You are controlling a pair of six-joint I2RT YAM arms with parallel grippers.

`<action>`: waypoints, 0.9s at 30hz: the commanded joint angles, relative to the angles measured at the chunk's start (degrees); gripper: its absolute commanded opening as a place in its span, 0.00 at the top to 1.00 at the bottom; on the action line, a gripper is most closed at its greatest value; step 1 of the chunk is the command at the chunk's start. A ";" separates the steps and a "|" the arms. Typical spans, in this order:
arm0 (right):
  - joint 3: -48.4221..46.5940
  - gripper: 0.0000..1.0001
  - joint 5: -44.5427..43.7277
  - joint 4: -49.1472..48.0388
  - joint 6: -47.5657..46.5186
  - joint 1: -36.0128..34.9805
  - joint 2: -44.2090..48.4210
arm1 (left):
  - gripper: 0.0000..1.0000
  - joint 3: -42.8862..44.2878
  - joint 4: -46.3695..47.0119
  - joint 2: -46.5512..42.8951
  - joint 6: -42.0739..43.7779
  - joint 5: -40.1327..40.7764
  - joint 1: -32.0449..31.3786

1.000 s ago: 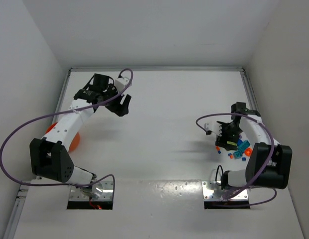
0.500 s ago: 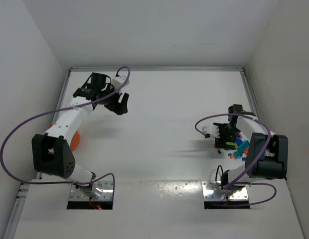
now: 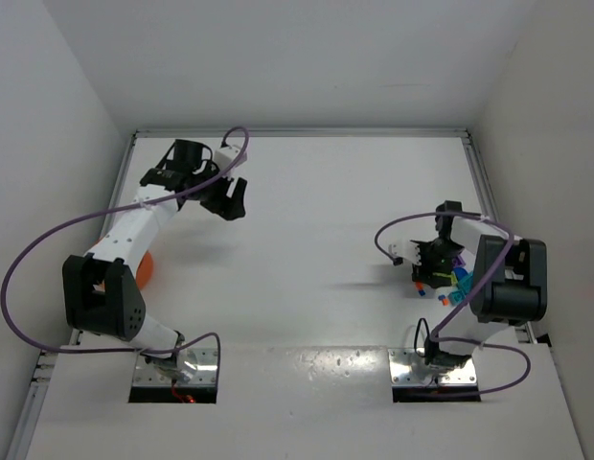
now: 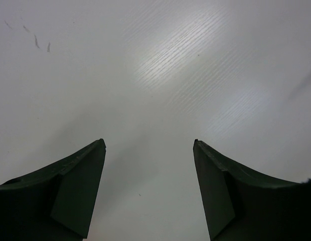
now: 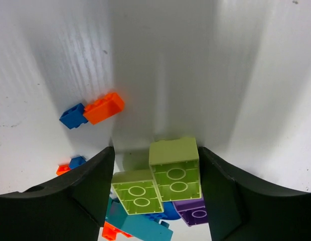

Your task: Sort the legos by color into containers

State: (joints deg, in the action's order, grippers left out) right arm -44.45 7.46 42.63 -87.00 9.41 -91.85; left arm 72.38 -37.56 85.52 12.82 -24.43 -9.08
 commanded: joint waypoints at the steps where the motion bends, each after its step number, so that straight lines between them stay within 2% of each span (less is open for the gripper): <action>1: -1.96 0.37 0.53 -2.03 0.07 0.35 -1.75 | 0.24 2.42 1.70 0.53 -0.25 -1.41 0.82; 5: -2.49 0.48 1.76 -3.26 2.01 0.35 -1.75 | 0.24 2.42 1.70 0.53 -0.78 -1.94 0.82; 6: -3.10 0.54 1.76 -3.26 2.01 0.35 -1.75 | 0.24 2.42 1.70 0.53 -0.78 -1.94 0.82; 11: -5.73 0.68 8.43 -2.73 7.71 -1.58 -0.97 | 0.24 1.81 2.23 0.00 -1.39 -1.94 1.35; 17: -12.75 0.78 18.80 -2.73 24.48 -5.10 0.88 | 0.24 -1.18 6.17 -3.77 -5.34 -6.42 5.65; 20: -19.17 0.82 26.00 -5.27 41.60 -6.86 -0.51 | 0.24 -4.08 8.90 -6.84 -7.89 -11.94 8.90; 21: -21.19 0.84 30.02 -7.28 53.40 -7.73 -1.48 | 0.24 -6.61 10.13 -7.90 -8.85 -14.05 10.65; 23: -26.10 0.86 33.91 -10.45 66.46 -8.35 -5.25 | 0.24 -9.87 14.76 -12.02 -12.45 -20.03 12.24; 24: -27.17 0.87 36.37 -15.77 79.66 -8.88 -6.57 | 0.24 -13.46 16.80 -13.60 -14.21 -20.83 12.25; 26: -27.89 0.89 39.53 -22.03 91.69 -8.88 -9.47 | 0.24 -16.38 21.54 -18.60 -19.13 -20.84 12.25; 27: -27.89 0.89 40.17 -25.63 102.28 -8.88 -10.09 | 0.24 -18.74 22.78 -20.37 -20.28 -20.84 12.25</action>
State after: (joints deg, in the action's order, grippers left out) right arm -71.16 37.98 28.38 -18.02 0.60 -98.87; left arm 56.97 -23.68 71.05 -0.78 -39.42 3.33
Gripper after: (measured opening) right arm 0.385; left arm 0.764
